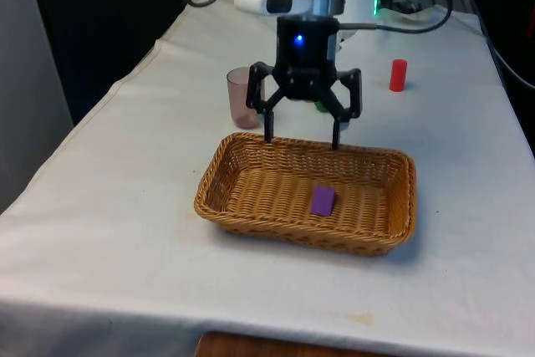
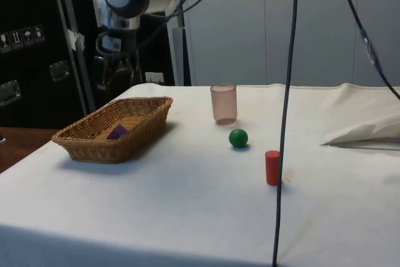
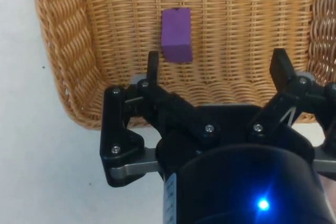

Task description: Pick up the triangular block and place it into the basket.

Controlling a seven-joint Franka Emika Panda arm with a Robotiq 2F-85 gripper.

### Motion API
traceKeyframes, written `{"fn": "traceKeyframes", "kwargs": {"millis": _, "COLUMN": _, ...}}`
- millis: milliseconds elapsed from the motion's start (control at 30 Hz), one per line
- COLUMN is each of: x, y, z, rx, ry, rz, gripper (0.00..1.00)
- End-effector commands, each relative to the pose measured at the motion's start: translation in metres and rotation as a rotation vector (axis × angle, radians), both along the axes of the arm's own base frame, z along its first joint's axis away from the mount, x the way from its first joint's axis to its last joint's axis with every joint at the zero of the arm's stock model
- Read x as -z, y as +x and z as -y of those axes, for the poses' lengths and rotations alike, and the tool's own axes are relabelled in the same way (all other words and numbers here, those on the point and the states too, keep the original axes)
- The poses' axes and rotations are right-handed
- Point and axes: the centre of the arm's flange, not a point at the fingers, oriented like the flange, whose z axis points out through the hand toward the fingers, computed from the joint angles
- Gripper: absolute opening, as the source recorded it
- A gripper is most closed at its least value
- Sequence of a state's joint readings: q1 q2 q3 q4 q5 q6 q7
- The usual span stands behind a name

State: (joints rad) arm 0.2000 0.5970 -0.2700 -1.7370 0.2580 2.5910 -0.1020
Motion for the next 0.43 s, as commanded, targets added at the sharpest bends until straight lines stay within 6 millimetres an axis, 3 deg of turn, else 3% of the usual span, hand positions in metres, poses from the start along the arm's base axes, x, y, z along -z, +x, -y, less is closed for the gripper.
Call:
{"fn": "traceKeyframes", "kwargs": {"millis": 0, "x": -0.0026, "y": -0.0015, "z": -0.0005, "rx": 0.006, "ry": 0.004, "rz": -0.009, "gripper": 1.0}}
{"fn": "traceKeyframes", "kwargs": {"millis": 400, "x": -0.0123, "y": -0.005, "z": -0.0014, "rx": 0.013, "ry": 0.032, "rz": -0.072, "gripper": 1.0}}
